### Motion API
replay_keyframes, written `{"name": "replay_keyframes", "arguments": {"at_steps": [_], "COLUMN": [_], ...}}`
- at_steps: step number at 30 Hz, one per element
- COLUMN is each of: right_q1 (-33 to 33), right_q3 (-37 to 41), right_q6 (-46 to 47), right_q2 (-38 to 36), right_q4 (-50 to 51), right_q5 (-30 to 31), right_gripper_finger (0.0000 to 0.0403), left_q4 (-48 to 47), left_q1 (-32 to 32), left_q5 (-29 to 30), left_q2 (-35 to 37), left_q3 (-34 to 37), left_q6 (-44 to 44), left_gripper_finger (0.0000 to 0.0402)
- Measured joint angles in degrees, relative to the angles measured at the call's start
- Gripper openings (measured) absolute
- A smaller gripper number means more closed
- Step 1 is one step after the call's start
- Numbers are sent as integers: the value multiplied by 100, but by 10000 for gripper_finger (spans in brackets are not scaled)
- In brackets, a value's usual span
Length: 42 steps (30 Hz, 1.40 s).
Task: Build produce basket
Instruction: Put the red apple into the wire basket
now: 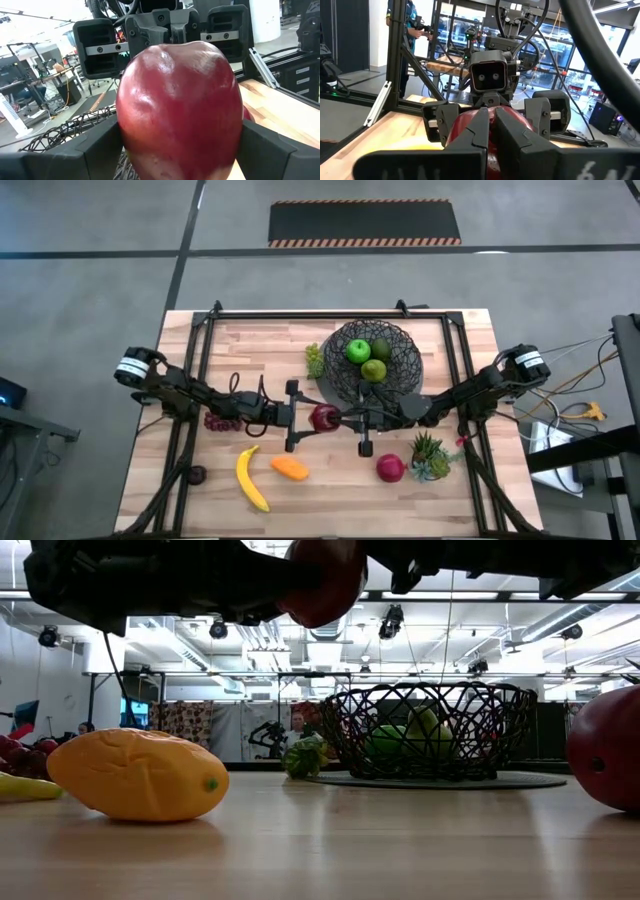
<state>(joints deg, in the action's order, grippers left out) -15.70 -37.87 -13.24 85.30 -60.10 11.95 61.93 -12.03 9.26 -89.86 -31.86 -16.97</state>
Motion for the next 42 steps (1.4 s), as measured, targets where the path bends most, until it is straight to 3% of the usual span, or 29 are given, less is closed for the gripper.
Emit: {"name": "replay_keyframes", "arguments": {"at_steps": [13,25,42], "right_q1": [0,0,0], "right_q3": [7,7,7], "right_q6": [-47,-28,173], "right_q2": [2,2,-200], "right_q4": [20,54,647], "right_q5": [-18,-14,220], "right_gripper_finger": [9,9,9], "left_q4": [-81,-93,-209], "left_q1": [2,4,7], "left_q5": [-7,-1,44], "left_q2": [2,7,9], "left_q3": [0,-3,0], "left_q6": [-182,-146,-144], "left_gripper_finger": [305,386,389]}}
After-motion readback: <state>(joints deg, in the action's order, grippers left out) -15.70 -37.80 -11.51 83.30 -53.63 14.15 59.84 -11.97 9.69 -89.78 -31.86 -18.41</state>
